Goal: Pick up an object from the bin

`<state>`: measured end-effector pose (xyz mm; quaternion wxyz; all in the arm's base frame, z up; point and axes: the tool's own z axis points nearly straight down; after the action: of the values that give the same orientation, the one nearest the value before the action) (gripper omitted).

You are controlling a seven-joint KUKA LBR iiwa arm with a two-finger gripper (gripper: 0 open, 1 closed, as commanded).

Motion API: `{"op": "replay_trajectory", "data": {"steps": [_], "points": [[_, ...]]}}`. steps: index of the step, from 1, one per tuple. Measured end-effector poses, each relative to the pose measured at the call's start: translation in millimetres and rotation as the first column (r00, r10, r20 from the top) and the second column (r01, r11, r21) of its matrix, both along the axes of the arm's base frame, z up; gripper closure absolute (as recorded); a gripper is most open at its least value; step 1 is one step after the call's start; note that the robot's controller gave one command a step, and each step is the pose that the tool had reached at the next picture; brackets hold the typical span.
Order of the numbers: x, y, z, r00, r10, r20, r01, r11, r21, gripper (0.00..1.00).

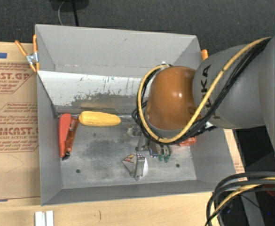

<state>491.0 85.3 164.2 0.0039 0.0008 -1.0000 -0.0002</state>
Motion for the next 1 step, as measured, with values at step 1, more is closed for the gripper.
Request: {"op": "replay_trajectory", "data": {"steps": [1], "points": [[1.7,-0.4,4.4,1.0,-0.001,0.008,0.001,1.0,0.001,0.0]]}}
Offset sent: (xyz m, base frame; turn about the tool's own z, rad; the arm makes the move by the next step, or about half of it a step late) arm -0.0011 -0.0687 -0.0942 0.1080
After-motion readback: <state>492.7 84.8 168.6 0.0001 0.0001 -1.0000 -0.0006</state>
